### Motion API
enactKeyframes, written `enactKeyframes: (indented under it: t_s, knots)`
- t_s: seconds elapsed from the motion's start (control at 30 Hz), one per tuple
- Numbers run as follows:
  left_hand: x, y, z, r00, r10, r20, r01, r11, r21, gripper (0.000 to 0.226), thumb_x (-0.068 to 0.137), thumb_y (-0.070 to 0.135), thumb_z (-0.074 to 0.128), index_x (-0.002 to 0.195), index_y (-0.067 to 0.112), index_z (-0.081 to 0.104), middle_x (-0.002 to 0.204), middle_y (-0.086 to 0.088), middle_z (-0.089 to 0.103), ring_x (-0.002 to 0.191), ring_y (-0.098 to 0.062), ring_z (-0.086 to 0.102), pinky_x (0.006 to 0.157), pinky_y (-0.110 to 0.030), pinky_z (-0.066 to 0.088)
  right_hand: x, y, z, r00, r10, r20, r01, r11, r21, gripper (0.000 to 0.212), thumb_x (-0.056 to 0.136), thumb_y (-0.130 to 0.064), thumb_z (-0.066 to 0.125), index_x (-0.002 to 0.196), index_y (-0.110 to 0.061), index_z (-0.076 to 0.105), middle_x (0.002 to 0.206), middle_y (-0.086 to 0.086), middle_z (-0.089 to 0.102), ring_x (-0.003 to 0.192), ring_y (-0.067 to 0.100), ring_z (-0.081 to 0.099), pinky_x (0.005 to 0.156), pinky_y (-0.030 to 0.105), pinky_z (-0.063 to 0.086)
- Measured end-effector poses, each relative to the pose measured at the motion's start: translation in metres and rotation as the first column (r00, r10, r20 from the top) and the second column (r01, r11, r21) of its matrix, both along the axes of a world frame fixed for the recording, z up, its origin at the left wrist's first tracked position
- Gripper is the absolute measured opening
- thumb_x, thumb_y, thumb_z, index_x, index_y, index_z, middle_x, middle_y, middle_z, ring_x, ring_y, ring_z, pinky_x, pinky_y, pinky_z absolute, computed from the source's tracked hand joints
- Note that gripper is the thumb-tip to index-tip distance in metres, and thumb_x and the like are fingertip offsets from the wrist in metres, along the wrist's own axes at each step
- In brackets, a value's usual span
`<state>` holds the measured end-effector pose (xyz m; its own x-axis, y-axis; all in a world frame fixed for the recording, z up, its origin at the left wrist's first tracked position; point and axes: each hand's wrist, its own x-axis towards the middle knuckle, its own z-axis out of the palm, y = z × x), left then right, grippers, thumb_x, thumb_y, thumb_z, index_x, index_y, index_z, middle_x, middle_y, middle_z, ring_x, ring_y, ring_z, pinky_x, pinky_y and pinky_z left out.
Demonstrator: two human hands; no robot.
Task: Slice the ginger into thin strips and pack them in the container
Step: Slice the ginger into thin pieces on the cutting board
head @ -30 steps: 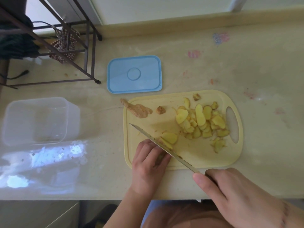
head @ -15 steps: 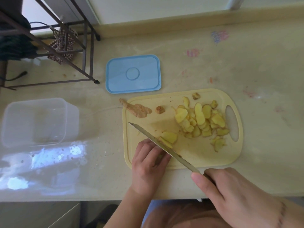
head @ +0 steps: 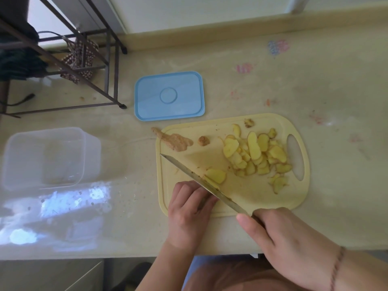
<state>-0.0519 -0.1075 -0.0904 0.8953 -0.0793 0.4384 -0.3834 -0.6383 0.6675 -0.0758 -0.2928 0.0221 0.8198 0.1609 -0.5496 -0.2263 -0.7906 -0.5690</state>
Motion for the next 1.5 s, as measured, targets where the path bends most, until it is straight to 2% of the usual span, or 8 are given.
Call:
enactKeyframes:
  t_s: [0.3, 0.43, 0.6, 0.7, 0.87, 0.97, 1.17, 1.5]
  knots:
    - [0.000, 0.000, -0.003, 1.000, -0.010, -0.003, 0.009, 1.000, -0.015, 0.031, 0.099, 0.028, 0.064, 0.083, 0.004, 0.076, 0.086, 0.003, 0.062, 0.080, -0.015, 0.056, 0.080, -0.018, 0.045, 0.021, 0.016, -0.025, 0.999, 0.042, 0.012, -0.043, 0.997, 0.060, 0.066, 0.081, -0.074, 0.012, 0.058, -0.020, 0.043, 0.051, -0.002, 0.045, 0.049, 0.012, 0.045, 0.051, 0.027, 0.034]
    - [0.000, 0.001, -0.001, 0.999, -0.045, -0.001, 0.045, 0.999, -0.014, 0.011, 0.091, 0.022, 0.075, 0.091, 0.012, 0.071, 0.091, 0.001, 0.066, 0.085, -0.015, 0.060, 0.082, -0.022, 0.049, 0.020, 0.007, -0.026, 0.999, 0.021, 0.029, -0.022, 0.998, 0.056, 0.065, 0.082, -0.073, 0.017, 0.055, -0.019, 0.042, 0.047, -0.001, 0.044, 0.047, 0.012, 0.044, 0.049, 0.024, 0.033]
    - [-0.001, 0.003, -0.002, 1.000, -0.023, -0.021, 0.024, 1.000, 0.011, 0.019, 0.073, 0.011, 0.090, 0.082, 0.005, 0.075, 0.089, -0.003, 0.069, 0.086, -0.019, 0.064, 0.082, -0.025, 0.052, 0.009, -0.033, -0.023, 0.989, -0.099, -0.109, 0.108, 0.990, 0.086, 0.072, 0.075, -0.084, 0.018, 0.058, -0.017, 0.036, 0.047, -0.003, 0.037, 0.044, 0.009, 0.032, 0.050, 0.027, 0.032]
    - [-0.001, 0.003, 0.000, 0.999, -0.036, -0.025, 0.037, 0.999, 0.014, 0.021, 0.071, 0.011, 0.092, 0.082, 0.003, 0.076, 0.087, -0.005, 0.069, 0.087, -0.019, 0.064, 0.082, -0.026, 0.052, 0.010, -0.040, -0.018, 0.964, -0.167, -0.209, 0.193, 0.974, 0.114, 0.073, 0.068, -0.087, 0.021, 0.060, -0.016, 0.035, 0.046, -0.003, 0.034, 0.042, 0.009, 0.028, 0.044, 0.019, 0.028]
    - [-0.001, 0.002, 0.001, 0.997, -0.062, -0.036, 0.062, 0.998, 0.001, 0.019, 0.075, 0.010, 0.088, 0.085, 0.000, 0.075, 0.099, -0.001, 0.063, 0.092, -0.021, 0.063, 0.083, -0.031, 0.054, 0.003, -0.036, -0.010, 0.979, -0.117, -0.169, 0.136, 0.985, 0.105, 0.079, 0.070, -0.088, 0.018, 0.062, -0.012, 0.037, 0.049, -0.002, 0.034, 0.046, 0.009, 0.030, 0.052, 0.028, 0.032]
    - [0.000, 0.000, 0.003, 0.994, -0.106, -0.035, 0.106, 0.994, 0.005, 0.017, 0.077, 0.008, 0.085, 0.086, -0.001, 0.074, 0.102, 0.000, 0.060, 0.092, -0.023, 0.063, 0.082, -0.035, 0.054, -0.003, -0.029, 0.001, 0.986, -0.080, -0.147, 0.092, 0.993, 0.075, 0.083, 0.072, -0.085, 0.016, 0.063, -0.007, 0.042, 0.056, 0.010, 0.047, 0.049, 0.018, 0.044, 0.057, 0.032, 0.042]
    - [0.000, -0.001, 0.002, 0.995, -0.092, -0.032, 0.093, 0.996, 0.013, 0.023, 0.092, 0.020, 0.073, 0.086, -0.001, 0.075, 0.094, -0.007, 0.069, 0.090, -0.025, 0.064, 0.082, -0.037, 0.053, -0.002, -0.022, 0.009, 0.997, -0.048, -0.068, 0.053, 0.996, 0.072, 0.072, 0.078, -0.079, 0.017, 0.054, -0.016, 0.041, 0.053, -0.012, 0.055, 0.054, 0.004, 0.053, 0.056, 0.012, 0.038]
    - [0.001, -0.002, 0.002, 0.996, -0.090, -0.008, 0.090, 0.996, -0.008, 0.028, 0.099, 0.026, 0.065, 0.088, 0.001, 0.076, 0.100, -0.001, 0.065, 0.091, -0.023, 0.063, 0.087, -0.027, 0.049, -0.007, -0.024, 0.005, 1.000, -0.006, 0.013, 0.006, 1.000, -0.014, 0.076, 0.075, -0.082, 0.014, 0.057, -0.013, 0.039, 0.065, -0.007, 0.054, 0.056, 0.008, 0.048, 0.054, 0.015, 0.034]
